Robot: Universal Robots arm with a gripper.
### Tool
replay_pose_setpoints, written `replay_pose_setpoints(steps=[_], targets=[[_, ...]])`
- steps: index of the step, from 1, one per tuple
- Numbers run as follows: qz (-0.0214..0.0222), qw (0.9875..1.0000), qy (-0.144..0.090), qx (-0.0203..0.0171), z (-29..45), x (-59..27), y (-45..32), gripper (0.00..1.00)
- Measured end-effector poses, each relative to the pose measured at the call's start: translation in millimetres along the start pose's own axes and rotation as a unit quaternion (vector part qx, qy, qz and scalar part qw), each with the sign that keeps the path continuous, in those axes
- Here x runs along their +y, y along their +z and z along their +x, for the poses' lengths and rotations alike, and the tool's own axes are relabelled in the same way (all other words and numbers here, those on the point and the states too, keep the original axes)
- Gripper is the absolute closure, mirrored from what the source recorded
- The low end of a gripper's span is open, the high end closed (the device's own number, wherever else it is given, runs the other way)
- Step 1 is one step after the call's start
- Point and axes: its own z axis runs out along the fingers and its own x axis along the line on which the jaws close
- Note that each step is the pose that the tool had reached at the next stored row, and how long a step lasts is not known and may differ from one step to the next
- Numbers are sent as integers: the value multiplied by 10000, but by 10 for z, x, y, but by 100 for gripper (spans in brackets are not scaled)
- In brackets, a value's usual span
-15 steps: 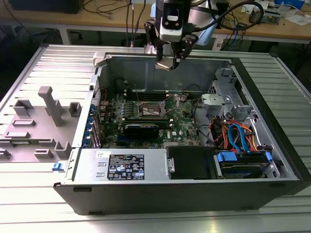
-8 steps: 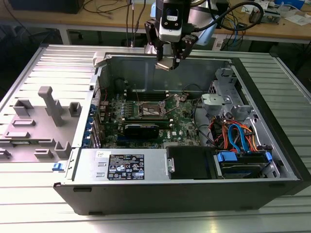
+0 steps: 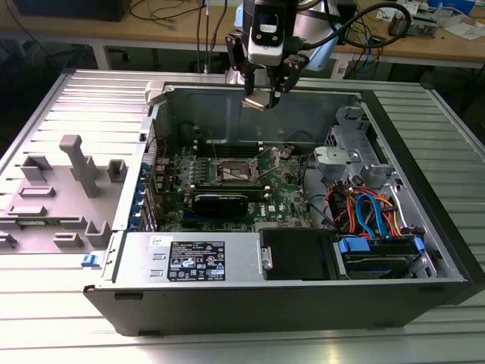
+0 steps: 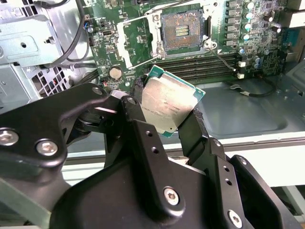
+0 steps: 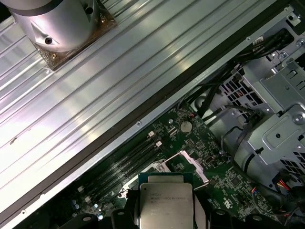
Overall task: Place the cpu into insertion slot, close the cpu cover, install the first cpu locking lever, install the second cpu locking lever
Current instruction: 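Place the cpu into insertion slot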
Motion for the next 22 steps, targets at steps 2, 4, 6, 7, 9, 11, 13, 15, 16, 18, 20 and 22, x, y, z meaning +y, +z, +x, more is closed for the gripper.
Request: replay_pose_setpoints(steps=[2, 4, 6, 7, 9, 11, 13, 15, 16, 18, 20, 22], targets=[[-1, 10000, 30, -2, 0, 0, 0, 46], [-3, 9999, 145, -11, 0, 0, 3, 46], [-4, 9996, 290, -23, 0, 0, 5, 46], [-2, 9993, 372, -26, -3, -2, 6, 46], [-2, 9991, 434, -29, -15, -11, 9, 46], [-3, 9988, 497, -34, -18, -15, 12, 46], [-2, 9980, 634, -46, -19, -15, 17, 46], [-3, 9973, 739, -55, -19, -16, 23, 46], [-4, 9969, 779, -58, -22, -22, 28, 46], [-5, 9964, 846, -63, -32, -35, 40, 46], [-5, 9954, 955, -73, -35, -38, 52, 46], [-2, 9937, 1113, -90, -35, -40, 70, 46]])
